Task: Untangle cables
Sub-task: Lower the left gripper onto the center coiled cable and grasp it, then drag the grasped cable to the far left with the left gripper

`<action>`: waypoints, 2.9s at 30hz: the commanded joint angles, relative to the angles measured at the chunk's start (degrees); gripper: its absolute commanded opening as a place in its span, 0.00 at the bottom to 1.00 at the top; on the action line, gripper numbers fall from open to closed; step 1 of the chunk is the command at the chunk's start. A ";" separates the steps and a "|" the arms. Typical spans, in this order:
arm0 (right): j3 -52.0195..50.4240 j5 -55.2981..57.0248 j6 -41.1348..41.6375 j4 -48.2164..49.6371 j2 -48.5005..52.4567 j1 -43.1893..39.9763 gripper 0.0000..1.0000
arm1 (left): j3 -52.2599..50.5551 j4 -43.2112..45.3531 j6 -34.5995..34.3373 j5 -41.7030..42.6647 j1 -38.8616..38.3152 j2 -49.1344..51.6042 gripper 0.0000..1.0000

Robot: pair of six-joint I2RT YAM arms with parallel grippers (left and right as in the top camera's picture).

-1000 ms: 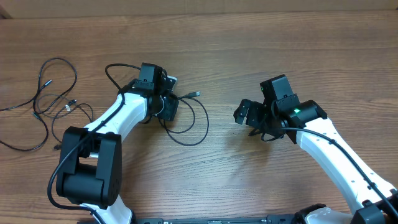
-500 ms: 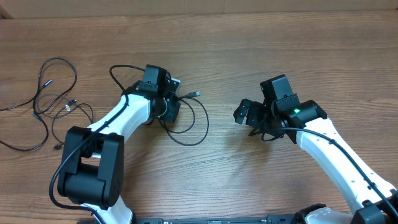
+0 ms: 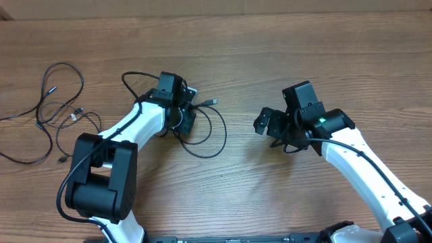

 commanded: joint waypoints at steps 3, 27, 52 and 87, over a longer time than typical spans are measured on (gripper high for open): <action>0.39 0.11 -0.11 0.31 -0.52 -0.11 1.00 | -0.74 -0.96 -0.74 0.50 -1.42 1.53 0.23; 0.39 0.11 -0.11 0.24 -0.52 -0.11 1.00 | 22.29 -13.73 -0.98 -6.64 -2.43 -0.92 0.04; 0.39 0.09 -0.09 0.26 -0.52 -0.11 1.00 | 19.23 -15.74 -5.05 -2.45 -0.68 2.14 0.04; 0.39 -16.28 -7.41 6.25 -0.52 -0.04 1.00 | 32.28 -13.31 -9.60 38.21 -1.46 2.75 0.04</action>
